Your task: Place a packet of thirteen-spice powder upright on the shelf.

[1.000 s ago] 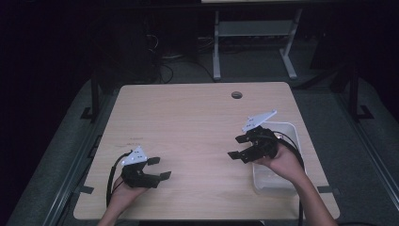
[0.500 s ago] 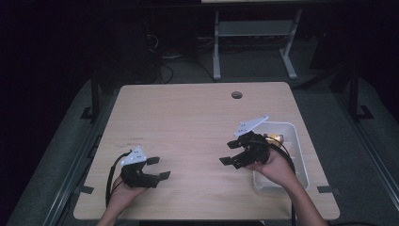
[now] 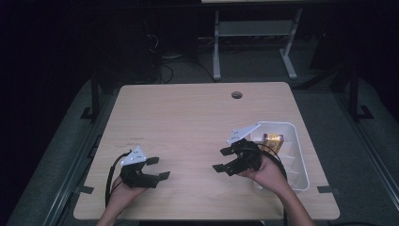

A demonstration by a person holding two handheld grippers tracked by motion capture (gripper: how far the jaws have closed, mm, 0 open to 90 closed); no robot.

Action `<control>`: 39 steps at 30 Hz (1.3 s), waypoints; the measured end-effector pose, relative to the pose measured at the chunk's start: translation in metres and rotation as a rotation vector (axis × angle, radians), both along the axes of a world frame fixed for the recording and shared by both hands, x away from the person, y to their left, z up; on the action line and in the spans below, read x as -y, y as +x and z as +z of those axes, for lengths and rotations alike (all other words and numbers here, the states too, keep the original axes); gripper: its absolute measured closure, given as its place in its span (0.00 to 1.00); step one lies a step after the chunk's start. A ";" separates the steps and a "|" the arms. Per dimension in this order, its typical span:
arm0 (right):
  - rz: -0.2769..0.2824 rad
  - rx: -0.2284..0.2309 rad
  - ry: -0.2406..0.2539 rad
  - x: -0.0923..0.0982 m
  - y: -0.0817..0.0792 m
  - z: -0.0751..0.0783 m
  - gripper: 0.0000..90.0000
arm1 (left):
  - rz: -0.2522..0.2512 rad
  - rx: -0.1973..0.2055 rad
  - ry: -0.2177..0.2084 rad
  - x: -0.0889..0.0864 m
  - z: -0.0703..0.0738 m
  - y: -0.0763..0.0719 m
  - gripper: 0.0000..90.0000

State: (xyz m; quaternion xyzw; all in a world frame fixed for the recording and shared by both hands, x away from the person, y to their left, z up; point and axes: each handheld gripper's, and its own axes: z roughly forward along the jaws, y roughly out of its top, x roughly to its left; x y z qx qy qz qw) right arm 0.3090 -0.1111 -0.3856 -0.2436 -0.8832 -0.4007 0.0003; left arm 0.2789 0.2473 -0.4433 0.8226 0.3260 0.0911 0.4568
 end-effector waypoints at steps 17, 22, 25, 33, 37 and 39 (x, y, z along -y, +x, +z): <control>0.035 -0.035 0.015 -0.022 -0.015 -0.019 0.32 | -0.010 -0.001 0.009 0.000 0.000 -0.001 0.26; 0.044 -0.036 0.021 -0.029 -0.021 -0.022 0.32 | -0.013 0.000 0.011 0.001 0.000 -0.001 0.26; 0.045 -0.038 0.021 -0.032 -0.023 -0.026 0.32 | -0.014 0.000 0.012 0.000 0.000 -0.001 0.26; 0.050 -0.043 0.015 -0.039 -0.035 -0.038 0.31 | -0.019 0.000 0.020 0.001 0.000 -0.002 0.26; 0.055 -0.039 0.025 -0.040 -0.041 -0.042 0.31 | -0.021 0.001 0.021 0.002 0.000 -0.002 0.26; 0.052 -0.039 0.023 -0.040 -0.044 -0.046 0.31 | -0.024 0.001 0.023 0.002 0.000 -0.002 0.26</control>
